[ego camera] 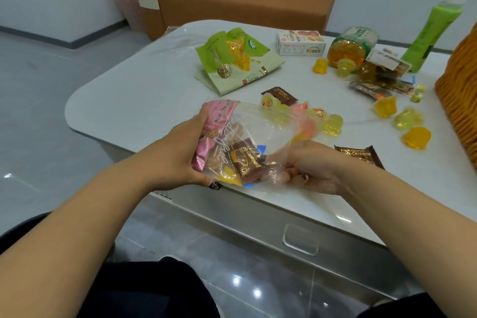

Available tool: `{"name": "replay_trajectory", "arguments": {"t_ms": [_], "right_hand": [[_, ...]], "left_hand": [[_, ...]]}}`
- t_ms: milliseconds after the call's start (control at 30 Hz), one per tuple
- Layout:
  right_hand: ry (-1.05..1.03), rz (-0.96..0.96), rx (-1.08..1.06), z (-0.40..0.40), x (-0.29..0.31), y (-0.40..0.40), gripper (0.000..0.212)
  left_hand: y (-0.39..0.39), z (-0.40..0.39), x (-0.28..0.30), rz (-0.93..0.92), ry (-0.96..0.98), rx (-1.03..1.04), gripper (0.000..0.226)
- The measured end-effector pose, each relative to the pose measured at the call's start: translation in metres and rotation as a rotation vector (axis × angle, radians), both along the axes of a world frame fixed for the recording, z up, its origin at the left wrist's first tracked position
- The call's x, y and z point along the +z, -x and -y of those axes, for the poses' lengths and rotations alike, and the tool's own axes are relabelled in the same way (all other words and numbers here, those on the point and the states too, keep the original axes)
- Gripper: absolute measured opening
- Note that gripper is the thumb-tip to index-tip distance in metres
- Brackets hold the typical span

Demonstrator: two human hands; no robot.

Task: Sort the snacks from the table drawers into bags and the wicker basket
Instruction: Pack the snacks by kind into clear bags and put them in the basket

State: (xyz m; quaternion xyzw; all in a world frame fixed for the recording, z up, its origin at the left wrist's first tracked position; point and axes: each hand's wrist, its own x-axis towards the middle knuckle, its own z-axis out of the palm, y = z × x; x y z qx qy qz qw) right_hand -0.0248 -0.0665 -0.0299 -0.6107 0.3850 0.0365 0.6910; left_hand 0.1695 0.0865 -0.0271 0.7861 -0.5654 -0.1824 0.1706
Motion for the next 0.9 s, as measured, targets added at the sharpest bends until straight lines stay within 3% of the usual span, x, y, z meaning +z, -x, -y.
{"name": "replay_trajectory", "arguments": {"t_ms": [100,233,367,467,633,900], "right_hand": [[0.132,-0.048,0.169,-0.003,0.003,0.004,0.012],[0.111,0.023,0.089,-0.006,-0.002,0.005,0.043],[0.190,0.009,0.031,-0.010,-0.005,0.004,0.013],[0.298,-0.057,0.122,-0.010,-0.007,0.002,0.014],[0.384,-0.058,0.177,-0.012,-0.005,-0.001,0.032],[0.428,-0.057,0.133,-0.010,0.007,0.008,0.028]], "left_hand": [[-0.004,0.000,-0.004,-0.038,0.001,0.016,0.150],[-0.002,0.000,-0.005,-0.044,0.019,0.022,0.153],[0.004,0.001,-0.004,-0.004,0.008,0.035,0.151],[0.009,0.000,-0.003,0.023,0.003,0.019,0.148],[0.012,0.000,-0.002,0.087,-0.008,-0.004,0.144],[0.014,0.003,-0.004,0.204,-0.045,-0.038,0.128]]}}
